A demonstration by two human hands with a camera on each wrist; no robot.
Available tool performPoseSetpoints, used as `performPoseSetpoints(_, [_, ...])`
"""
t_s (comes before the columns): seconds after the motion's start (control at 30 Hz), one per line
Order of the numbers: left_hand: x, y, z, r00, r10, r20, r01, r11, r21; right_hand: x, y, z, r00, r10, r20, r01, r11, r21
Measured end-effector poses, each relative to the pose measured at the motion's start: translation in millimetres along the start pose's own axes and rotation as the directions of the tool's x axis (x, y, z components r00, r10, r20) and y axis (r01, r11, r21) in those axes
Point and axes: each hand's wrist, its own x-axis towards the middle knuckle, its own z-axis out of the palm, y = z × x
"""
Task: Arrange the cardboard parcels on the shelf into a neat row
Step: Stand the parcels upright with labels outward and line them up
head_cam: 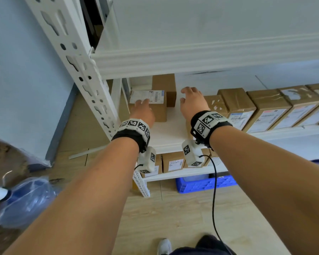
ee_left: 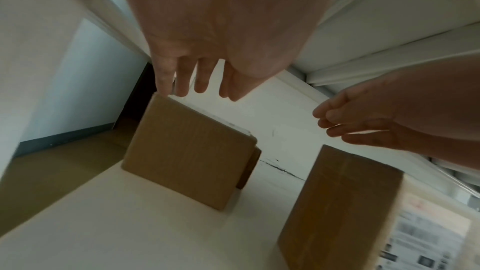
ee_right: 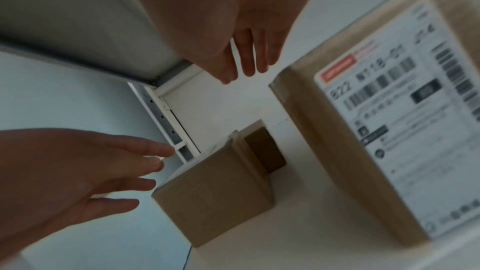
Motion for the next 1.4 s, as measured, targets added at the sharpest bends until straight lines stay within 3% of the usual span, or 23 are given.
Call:
performPoseSetpoints(0.23, [17.1, -12.5, 2.4, 0.995, -0.083, -0.063, 0.085, 0.996, 0.029, 7.4, -22.1, 30.8, 0.989, 0.077, 0.124, -0.088, 0.993, 0.083])
performPoseSetpoints(0.4, [37.7, -11.8, 5.5, 0.972, -0.221, -0.085, 0.215, 0.974, -0.077, 27.7, -27.6, 46.9, 0.920, 0.210, 0.330, -0.231, 0.973, 0.026])
performPoseSetpoints(0.53, [48.8, -11.0, 6.2, 0.966, -0.248, -0.078, 0.236, 0.963, -0.133, 43.1, -28.9, 49.5, 0.876, 0.308, 0.370, -0.360, 0.929, 0.080])
performPoseSetpoints(0.7, [53.0, -9.7, 3.2, 0.957, -0.280, -0.081, 0.265, 0.951, -0.157, 49.3, -32.0, 49.0, 0.905, 0.259, 0.336, -0.278, 0.960, 0.009])
performPoseSetpoints(0.83, [45.7, -10.6, 4.2, 0.950, -0.295, -0.102, 0.280, 0.950, -0.138, 50.6, -30.0, 51.4, 0.895, 0.271, 0.354, -0.274, 0.961, -0.044])
performPoseSetpoints(0.93, [36.9, -10.5, 6.7, 0.941, -0.309, -0.138, 0.302, 0.951, -0.069, 53.7, -26.2, 51.8, 0.907, 0.236, 0.348, -0.237, 0.971, -0.039])
performPoseSetpoints(1.0, [30.7, -10.8, 9.1, 0.935, -0.309, -0.177, 0.317, 0.948, 0.016, 56.7, -28.3, 53.9, 0.889, 0.235, 0.394, -0.247, 0.969, -0.021])
performPoseSetpoints(1.1, [27.7, -14.0, 10.7, 0.940, -0.263, -0.218, 0.280, 0.959, 0.050, 59.8, -32.9, 53.7, 0.879, 0.215, 0.425, -0.252, 0.967, 0.033])
performPoseSetpoints(1.27, [29.1, -20.9, 5.2, 0.951, -0.266, -0.160, 0.269, 0.963, -0.001, 64.6, -37.6, 53.3, 0.899, 0.138, 0.416, -0.196, 0.976, 0.099])
performPoseSetpoints(1.4, [28.5, -26.6, 9.1, 0.982, -0.144, -0.123, 0.153, 0.986, 0.068, 68.6, -42.1, 55.3, 0.908, 0.075, 0.412, -0.151, 0.977, 0.153])
